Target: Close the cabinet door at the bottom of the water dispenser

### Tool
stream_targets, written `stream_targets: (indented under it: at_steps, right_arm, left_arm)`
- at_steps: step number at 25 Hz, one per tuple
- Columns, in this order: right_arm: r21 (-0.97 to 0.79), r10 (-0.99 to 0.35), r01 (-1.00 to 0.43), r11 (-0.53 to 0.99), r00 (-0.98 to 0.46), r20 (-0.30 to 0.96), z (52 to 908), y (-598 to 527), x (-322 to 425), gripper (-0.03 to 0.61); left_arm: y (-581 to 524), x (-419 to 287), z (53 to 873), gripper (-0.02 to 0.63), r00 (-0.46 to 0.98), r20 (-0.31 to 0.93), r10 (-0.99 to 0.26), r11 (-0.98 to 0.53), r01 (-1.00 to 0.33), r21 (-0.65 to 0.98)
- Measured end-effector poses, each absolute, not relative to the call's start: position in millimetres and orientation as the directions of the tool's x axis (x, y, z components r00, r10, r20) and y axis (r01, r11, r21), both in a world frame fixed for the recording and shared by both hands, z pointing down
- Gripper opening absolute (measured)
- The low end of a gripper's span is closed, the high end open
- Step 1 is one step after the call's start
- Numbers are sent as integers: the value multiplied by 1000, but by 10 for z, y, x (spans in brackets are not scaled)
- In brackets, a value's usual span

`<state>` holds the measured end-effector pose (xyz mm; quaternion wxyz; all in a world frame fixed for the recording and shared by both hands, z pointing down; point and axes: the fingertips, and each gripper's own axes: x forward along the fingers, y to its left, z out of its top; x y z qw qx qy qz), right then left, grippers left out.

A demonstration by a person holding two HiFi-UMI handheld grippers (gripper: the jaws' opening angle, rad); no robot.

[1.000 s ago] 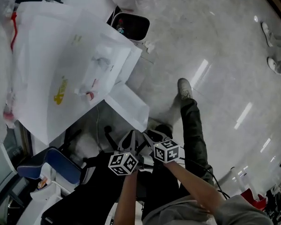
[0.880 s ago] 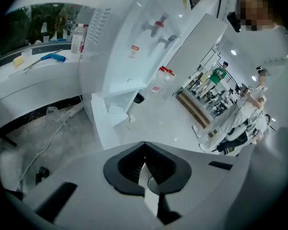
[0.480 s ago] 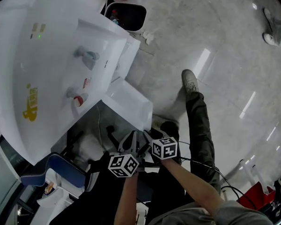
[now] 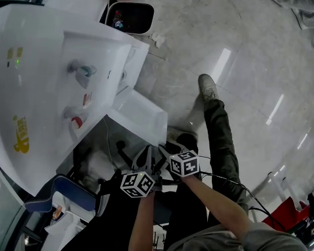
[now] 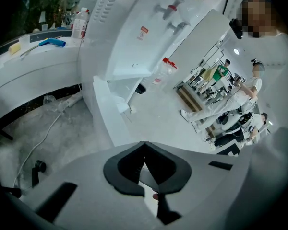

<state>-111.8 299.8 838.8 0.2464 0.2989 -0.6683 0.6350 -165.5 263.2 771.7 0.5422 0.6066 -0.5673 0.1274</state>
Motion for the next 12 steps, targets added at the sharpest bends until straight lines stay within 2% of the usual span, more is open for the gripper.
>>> stream_targets:
  at_steps: [9, 12]
  right_arm:
    - [-676, -123, -736, 45, -675, 727, 8365, 2633, -864, 138]
    - [-674, -137, -737, 55, -674, 726, 8363, 2452, -781, 134]
  left_arm:
    - [2505, -1471, 7773, 8, 323, 775, -543, 244, -823, 514]
    - [2454, -1441, 7811, 8, 313, 767, -560, 297, -789, 538]
